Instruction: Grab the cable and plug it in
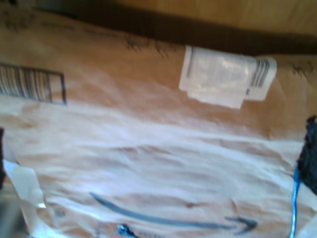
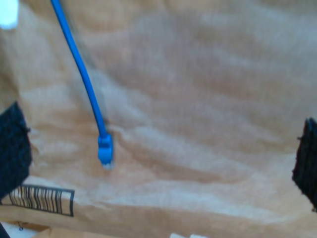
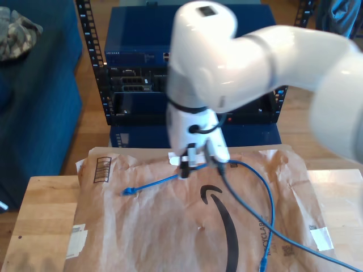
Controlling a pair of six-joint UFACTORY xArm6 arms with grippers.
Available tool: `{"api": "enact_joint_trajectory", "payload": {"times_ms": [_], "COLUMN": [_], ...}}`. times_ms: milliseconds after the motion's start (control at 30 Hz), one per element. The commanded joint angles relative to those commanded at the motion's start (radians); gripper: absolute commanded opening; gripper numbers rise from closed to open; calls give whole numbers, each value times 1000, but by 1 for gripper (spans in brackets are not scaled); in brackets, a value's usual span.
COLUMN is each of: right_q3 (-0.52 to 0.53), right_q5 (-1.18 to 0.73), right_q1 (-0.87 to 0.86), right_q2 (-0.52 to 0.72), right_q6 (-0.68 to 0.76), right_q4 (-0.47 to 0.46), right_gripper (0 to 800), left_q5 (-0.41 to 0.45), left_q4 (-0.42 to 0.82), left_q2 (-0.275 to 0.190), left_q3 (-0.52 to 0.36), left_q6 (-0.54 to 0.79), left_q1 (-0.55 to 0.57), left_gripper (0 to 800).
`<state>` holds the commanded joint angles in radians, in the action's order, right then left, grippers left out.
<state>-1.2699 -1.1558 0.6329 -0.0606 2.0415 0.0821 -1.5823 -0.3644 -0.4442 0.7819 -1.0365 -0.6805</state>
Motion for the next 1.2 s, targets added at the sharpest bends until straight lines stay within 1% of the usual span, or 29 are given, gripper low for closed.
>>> {"api": "enact_joint_trajectory", "payload": {"times_ms": [67, 167, 367, 433, 500, 567, 667, 833, 1067, 1200], "right_q3": [-26, -28, -21, -28, -38, -49, -61, -86, -104, -98], "right_q5": [17, 81, 190, 221, 239, 245, 255, 272, 281, 302], "right_q1": [20, 52, 92, 98, 98, 98, 98, 97, 91, 89], "right_q2": [-58, -115, -218, -252, -279, -307, -328, -359, -393, -393], "right_q6": [2, 2, -2, -2, 3, 6, 34, 35, 37, 38], "right_q4": [-2, -2, -5, -17, -54, -58, -61, -61, -63, -83], "right_gripper": [796, 796, 793, 777, 762, 756, 756, 752, 739, 696], "left_q5": [0, 5, 63, 66, 66, 68, 68, 77, 80, 80], "left_q4": [-17, -37, -38, -38, -38, -38, -38, -38, -37, -37], "left_q2": [8, 34, 60, 63, 63, 64, 69, 78, 78, 80], "left_q3": [-2, 0, -3, -3, -2, -3, -3, -5, -6, -5], "left_q6": [-15, -17, -60, -83, -91, -92, -92, -92, -91, -91], "left_q1": [0, 3, 66, 92, 106, 109, 109, 109, 109, 109], "left_gripper": [799, 800, 799, 800, 799, 799, 799, 799, 799, 799]}}
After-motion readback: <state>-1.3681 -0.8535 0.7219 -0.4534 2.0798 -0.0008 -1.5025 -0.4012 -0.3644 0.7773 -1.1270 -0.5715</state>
